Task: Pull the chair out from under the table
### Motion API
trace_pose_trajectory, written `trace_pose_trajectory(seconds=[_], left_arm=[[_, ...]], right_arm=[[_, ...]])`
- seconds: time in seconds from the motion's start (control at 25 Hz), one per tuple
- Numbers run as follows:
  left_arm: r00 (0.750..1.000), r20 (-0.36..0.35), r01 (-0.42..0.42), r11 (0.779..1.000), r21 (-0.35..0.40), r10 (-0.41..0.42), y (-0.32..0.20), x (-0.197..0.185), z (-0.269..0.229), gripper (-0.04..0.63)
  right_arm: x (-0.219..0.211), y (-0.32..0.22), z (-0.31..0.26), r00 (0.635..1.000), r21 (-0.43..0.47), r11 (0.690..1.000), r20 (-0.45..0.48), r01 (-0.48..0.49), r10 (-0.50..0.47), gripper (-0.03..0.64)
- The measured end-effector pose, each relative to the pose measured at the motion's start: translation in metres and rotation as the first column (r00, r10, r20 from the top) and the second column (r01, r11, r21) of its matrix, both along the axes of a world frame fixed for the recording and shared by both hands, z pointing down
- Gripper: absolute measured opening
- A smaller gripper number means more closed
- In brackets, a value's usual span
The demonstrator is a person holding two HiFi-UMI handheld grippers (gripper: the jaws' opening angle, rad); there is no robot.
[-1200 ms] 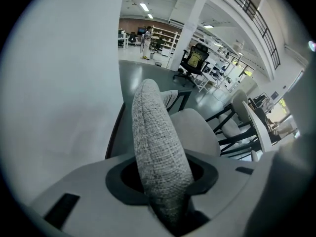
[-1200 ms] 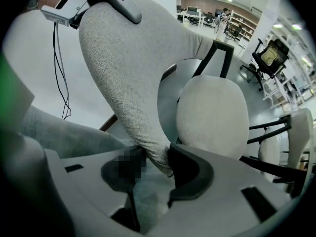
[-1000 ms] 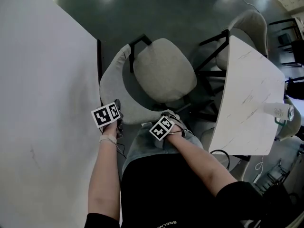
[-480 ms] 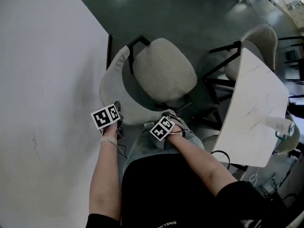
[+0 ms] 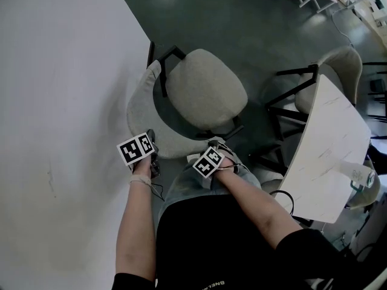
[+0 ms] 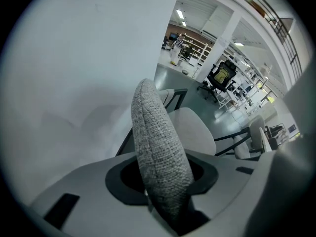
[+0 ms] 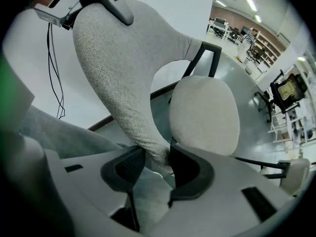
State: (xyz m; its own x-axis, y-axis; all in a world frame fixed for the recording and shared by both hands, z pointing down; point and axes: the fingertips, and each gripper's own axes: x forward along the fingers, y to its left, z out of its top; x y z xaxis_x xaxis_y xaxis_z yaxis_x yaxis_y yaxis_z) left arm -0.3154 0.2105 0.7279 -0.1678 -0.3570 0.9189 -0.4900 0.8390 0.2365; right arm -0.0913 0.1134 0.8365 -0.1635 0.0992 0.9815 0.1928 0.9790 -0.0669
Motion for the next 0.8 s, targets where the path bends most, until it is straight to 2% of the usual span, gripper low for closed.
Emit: trace_pose_trajectory(seconds=[0.36,0.8], left_arm=[[0.996,0.003,0.089,0.996,-0.029,-0.089,0.044,-0.019,-0.003,0.153],[0.986,-0.006,0.168,0.985,-0.048,-0.168,0.093,-0.037,-0.002,0.153]], right_arm=[[-0.031,0.022,0.000,0.992,0.009,0.993,0.043,0.120,-0.121,0.156],[-0.057,0.055,0.001,0.977,0.022,0.978,0.058,0.206,-0.207,0.155]])
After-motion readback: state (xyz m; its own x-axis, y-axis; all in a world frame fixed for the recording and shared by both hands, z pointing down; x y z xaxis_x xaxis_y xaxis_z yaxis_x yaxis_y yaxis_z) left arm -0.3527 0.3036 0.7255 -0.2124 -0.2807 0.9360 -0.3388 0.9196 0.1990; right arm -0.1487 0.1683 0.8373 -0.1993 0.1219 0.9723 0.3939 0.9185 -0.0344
